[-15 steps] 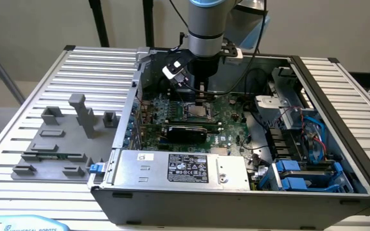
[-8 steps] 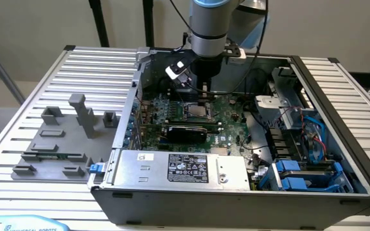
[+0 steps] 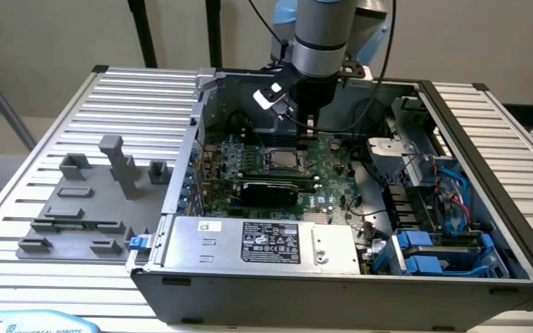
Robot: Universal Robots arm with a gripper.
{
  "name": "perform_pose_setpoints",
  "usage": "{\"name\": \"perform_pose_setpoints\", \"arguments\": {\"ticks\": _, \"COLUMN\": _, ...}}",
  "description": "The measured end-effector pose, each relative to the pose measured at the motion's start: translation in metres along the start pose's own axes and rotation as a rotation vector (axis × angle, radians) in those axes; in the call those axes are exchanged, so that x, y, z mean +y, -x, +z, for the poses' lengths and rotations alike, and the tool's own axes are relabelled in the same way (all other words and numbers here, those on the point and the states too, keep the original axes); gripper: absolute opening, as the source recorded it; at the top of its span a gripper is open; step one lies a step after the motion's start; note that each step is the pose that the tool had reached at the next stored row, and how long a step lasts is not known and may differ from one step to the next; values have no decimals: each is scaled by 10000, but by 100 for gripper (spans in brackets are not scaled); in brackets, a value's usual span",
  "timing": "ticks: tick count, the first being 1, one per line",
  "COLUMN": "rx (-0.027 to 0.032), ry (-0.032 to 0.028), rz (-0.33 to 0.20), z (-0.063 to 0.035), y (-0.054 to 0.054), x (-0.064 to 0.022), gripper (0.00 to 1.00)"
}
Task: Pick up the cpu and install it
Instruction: 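Close the cpu cover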
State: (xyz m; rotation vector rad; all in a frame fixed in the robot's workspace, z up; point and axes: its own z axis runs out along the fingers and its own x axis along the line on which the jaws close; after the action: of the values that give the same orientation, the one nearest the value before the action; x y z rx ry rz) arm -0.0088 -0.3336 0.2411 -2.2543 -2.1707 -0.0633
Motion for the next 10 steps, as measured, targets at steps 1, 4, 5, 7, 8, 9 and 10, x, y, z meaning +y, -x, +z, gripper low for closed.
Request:
{"name": "perform_pose_setpoints", "arguments": {"ticks": 1, "rx": 0, "ry": -29, "rz": 1, "z": -23, "y": 8, "x": 30, "gripper": 11}}
{"name": "perform_pose_setpoints", "arguments": {"ticks": 4, "rx": 0, "ry": -103, "rz": 3, "z": -86, "y": 31, "x": 124, "gripper": 11}}
{"name": "perform_pose_setpoints", "arguments": {"ticks": 5, "rx": 2, "ry": -127, "rz": 4, "z": -105, "y": 39, "x": 158, "gripper": 11}}
{"name": "perform_pose_setpoints", "arguments": {"ticks": 7, "rx": 4, "ry": -174, "rz": 5, "z": -138, "y": 53, "x": 229, "gripper": 11}}
{"name": "perform_pose_setpoints", "arguments": {"ticks": 8, "rx": 2, "ry": -198, "rz": 7, "z": -153, "y": 60, "x": 266, "gripper": 11}}
{"name": "perform_pose_setpoints", "arguments": {"ticks": 9, "rx": 4, "ry": -223, "rz": 8, "z": -166, "y": 66, "x": 305, "gripper": 11}}
{"name": "perform_pose_setpoints", "arguments": {"ticks": 10, "rx": 3, "ry": -248, "rz": 9, "z": -177, "y": 71, "x": 344, "gripper": 11}}
